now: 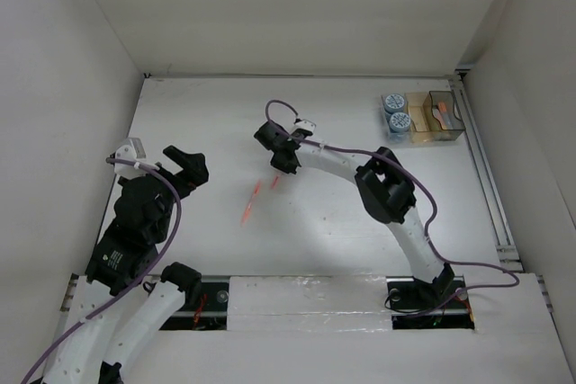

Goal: Sort the stationery into containers
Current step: Pick up the pen from the center of the board, then place the pen in the storage box.

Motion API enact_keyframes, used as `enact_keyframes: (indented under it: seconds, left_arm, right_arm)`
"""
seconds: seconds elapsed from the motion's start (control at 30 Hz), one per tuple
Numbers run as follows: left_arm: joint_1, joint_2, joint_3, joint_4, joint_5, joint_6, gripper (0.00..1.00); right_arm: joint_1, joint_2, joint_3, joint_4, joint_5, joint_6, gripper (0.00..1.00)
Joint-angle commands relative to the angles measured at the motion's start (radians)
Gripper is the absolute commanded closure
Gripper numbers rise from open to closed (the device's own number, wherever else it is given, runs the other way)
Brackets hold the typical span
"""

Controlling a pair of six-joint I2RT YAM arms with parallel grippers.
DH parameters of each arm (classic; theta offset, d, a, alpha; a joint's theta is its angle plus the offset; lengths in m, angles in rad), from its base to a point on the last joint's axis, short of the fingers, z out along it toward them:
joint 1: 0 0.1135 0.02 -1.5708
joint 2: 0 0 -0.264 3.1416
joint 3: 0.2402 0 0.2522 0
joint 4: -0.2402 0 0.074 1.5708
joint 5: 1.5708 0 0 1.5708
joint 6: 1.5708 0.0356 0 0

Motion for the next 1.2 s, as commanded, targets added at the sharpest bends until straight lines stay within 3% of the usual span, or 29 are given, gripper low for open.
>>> enact_keyframes:
  seconds: [0.0,0.13,0.27,0.3,0.53,0.7,0.87,1.07,1.17]
  left_arm:
    - [-0.002,-0.014,0.007,0.013,-0.005,0.003,0.00]
    - [-0.002,-0.014,0.007,0.013,-0.005,0.003,0.00]
    - [-0.002,-0.014,0.007,0.013,-0.005,0.003,0.00]
    - [-0.002,-0.014,0.007,0.013,-0.005,0.003,0.00]
    - [-0.002,-0.014,-0.002,0.031,0.014,0.013,0.00]
    - [-0.002,-0.003,-0.002,0.041,0.024,0.023,0.00]
    - [-0.002,-0.003,-0.002,0.041,0.033,0.023,0.00]
    - [-0.002,-0.003,-0.002,0.050,0.042,0.032,0.00]
    - [-0.002,-0.003,-0.002,0.050,0.042,0.032,0.00]
  right_arm:
    - [-0.041,0.013,-0.054,0.008,-0.017,-0.007,0.99]
    - [-0.101,-0.054,-0.090,0.017,-0.006,-0.027,1.00]
    - [-0.162,-0.204,-0.072,0.055,0.058,-0.197,1.00]
    - [-0.179,-0.240,-0.081,0.090,0.058,-0.326,1.00]
    - [-0.479,-0.516,-0.249,0.379,-0.291,-0.804,1.00]
    - [-0.705,-0.539,-0.230,0.408,-0.440,-1.043,1.00]
    - [-0.809,-0.499,-0.216,0.425,-0.523,-1.217,1.00]
    - [-0.938,-0.423,-0.164,0.431,-0.620,-1.246,1.00]
    - [-0.977,-0.413,-0.153,0.427,-0.591,-1.246,1.00]
